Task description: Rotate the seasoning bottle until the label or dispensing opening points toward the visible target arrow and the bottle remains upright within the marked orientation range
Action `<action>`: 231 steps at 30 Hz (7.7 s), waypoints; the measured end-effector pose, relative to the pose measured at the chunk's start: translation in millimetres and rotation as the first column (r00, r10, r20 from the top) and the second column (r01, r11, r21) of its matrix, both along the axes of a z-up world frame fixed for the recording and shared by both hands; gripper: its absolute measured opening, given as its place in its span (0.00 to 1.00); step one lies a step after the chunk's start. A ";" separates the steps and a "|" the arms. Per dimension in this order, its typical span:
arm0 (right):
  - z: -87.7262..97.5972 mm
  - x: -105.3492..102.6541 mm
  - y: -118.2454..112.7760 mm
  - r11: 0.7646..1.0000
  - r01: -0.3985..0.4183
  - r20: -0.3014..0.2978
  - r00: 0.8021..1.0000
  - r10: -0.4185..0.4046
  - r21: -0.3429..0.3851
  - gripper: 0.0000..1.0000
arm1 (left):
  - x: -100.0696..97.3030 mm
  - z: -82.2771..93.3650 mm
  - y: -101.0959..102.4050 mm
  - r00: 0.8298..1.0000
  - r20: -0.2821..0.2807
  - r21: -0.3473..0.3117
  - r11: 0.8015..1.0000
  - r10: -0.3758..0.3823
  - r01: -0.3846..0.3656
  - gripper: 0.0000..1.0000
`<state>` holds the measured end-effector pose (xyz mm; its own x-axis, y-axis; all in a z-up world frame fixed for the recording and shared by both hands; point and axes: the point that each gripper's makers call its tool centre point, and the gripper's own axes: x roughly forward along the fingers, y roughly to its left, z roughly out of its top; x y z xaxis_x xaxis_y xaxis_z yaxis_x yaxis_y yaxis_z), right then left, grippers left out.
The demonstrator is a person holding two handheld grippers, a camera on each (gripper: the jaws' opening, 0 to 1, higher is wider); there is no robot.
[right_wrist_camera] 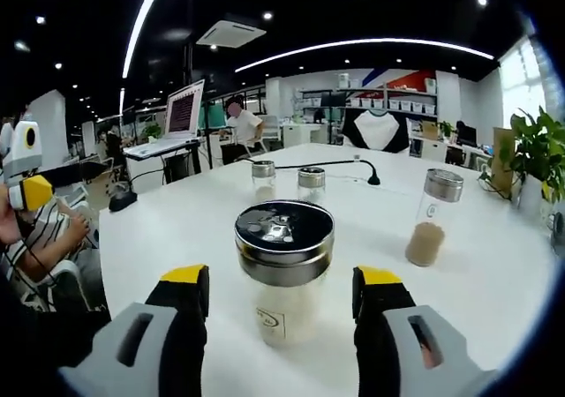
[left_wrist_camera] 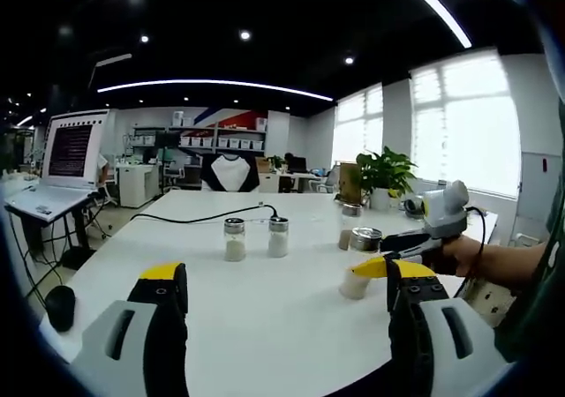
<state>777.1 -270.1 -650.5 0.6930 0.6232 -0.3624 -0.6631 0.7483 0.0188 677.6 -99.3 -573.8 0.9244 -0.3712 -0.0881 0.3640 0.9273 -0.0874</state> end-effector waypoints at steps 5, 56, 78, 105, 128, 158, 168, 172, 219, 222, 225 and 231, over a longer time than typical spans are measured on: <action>-0.1 -2.9 8.7 0.990 -0.143 -0.026 0.989 0.143 0.008 0.64 | -0.1 -0.1 0.6 1.000 -0.005 -0.004 1.000 0.006 -0.006 0.99; 0.7 -0.3 14.8 0.948 -0.318 -0.045 0.947 0.319 0.031 0.40 | -1.1 2.5 -0.6 1.000 -0.004 0.008 1.000 0.002 -0.002 1.00; -0.3 6.4 12.9 0.983 -0.179 -0.018 0.983 0.180 0.036 0.40 | 1.4 1.5 1.6 1.000 -0.003 0.004 1.000 -0.001 0.001 1.00; 0.1 10.1 14.8 0.990 -0.131 -0.015 0.991 0.131 0.045 0.40 | -0.5 2.8 -0.3 1.000 -0.002 0.003 1.000 0.003 -0.003 0.99; 10.7 -11.2 -16.9 0.992 -0.052 -0.035 0.998 0.056 0.117 0.54 | -0.4 1.8 -6.1 1.000 -0.012 0.010 1.000 -0.005 0.005 0.99; 20.6 -23.5 -88.0 0.987 0.105 -0.023 0.994 -0.102 0.125 0.55 | 3.7 -0.4 -13.8 0.999 -0.019 -0.011 0.999 -0.030 0.030 0.99; 30.8 -4.5 -92.7 0.979 0.147 -0.006 0.989 -0.147 0.141 0.55 | 4.0 -3.4 -10.2 0.999 -0.024 -0.010 1.000 -0.025 0.024 0.99; 35.0 9.3 -95.0 0.979 0.160 0.005 0.987 -0.162 0.130 0.55 | 4.3 -3.3 -12.6 0.999 -0.023 -0.011 0.999 -0.031 0.031 0.99; 0.2 167.5 -129.5 0.929 0.365 -0.004 0.931 -0.366 -0.055 0.58 | 2.0 6.5 -9.8 0.999 -0.015 -0.024 0.999 -0.028 0.028 0.98; -8.8 172.0 -130.5 0.924 0.379 -0.037 0.924 -0.381 -0.053 0.58 | 2.8 7.9 -12.6 0.999 -0.012 -0.020 0.999 -0.036 0.036 0.98; -16.3 178.8 -133.1 0.919 0.387 -0.046 0.919 -0.391 -0.076 0.58 | 3.1 8.2 -14.0 0.999 -0.012 -0.020 0.999 -0.040 0.040 0.97; -18.9 178.5 -122.6 0.929 0.353 -0.036 0.933 -0.359 -0.107 0.57 | 2.8 8.4 -13.1 0.999 -0.013 -0.019 0.999 -0.034 0.034 0.97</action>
<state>955.5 -392.7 -669.4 0.8405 0.2993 -0.4517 -0.3529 0.9349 -0.0370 680.4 -112.4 -565.4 0.9101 -0.4038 -0.0929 0.3937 0.9127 -0.1097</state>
